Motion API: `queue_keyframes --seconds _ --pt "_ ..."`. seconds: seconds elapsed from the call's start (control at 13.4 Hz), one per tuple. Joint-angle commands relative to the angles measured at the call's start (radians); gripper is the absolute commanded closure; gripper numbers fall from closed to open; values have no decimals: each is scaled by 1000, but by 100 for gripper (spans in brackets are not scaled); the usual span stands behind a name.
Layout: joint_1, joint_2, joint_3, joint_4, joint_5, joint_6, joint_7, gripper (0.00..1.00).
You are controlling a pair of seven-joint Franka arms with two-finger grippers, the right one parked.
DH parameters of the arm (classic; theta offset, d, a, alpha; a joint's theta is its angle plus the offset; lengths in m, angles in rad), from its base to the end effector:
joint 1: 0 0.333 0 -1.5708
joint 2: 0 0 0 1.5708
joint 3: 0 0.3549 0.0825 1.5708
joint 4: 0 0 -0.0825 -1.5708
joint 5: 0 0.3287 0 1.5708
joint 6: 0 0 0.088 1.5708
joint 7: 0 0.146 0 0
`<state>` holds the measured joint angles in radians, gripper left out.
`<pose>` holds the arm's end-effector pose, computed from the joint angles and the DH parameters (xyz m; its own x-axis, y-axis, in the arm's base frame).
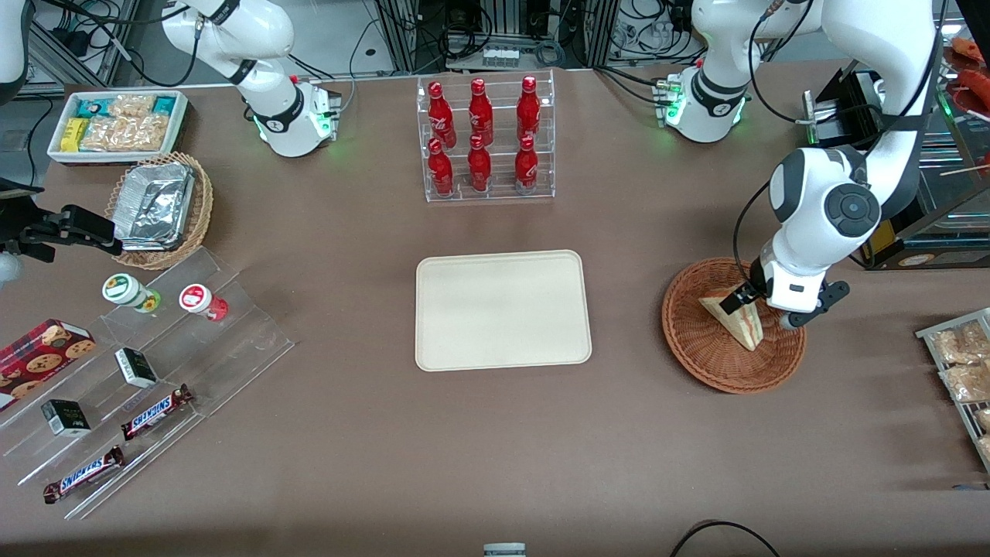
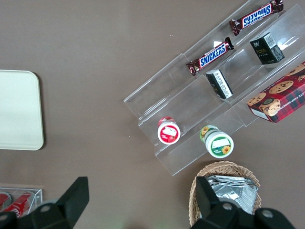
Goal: Place sandwich from basket to tray
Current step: 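Lower the open left gripper around the wrapped sandwich in the basket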
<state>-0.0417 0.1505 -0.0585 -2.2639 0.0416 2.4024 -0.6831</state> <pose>0.4988 -0.0484 0.3339 0.8512 0.5249 0.0027 0.5248 -0.8509 -0.0222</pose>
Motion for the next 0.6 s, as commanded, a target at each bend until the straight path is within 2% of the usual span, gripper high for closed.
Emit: queue_keyframes --seconds 0.0,0.52 --pt "-6 21 -1 -8 18 40 -35 0" --pt "-3 73 -1 -9 18 73 -38 0"
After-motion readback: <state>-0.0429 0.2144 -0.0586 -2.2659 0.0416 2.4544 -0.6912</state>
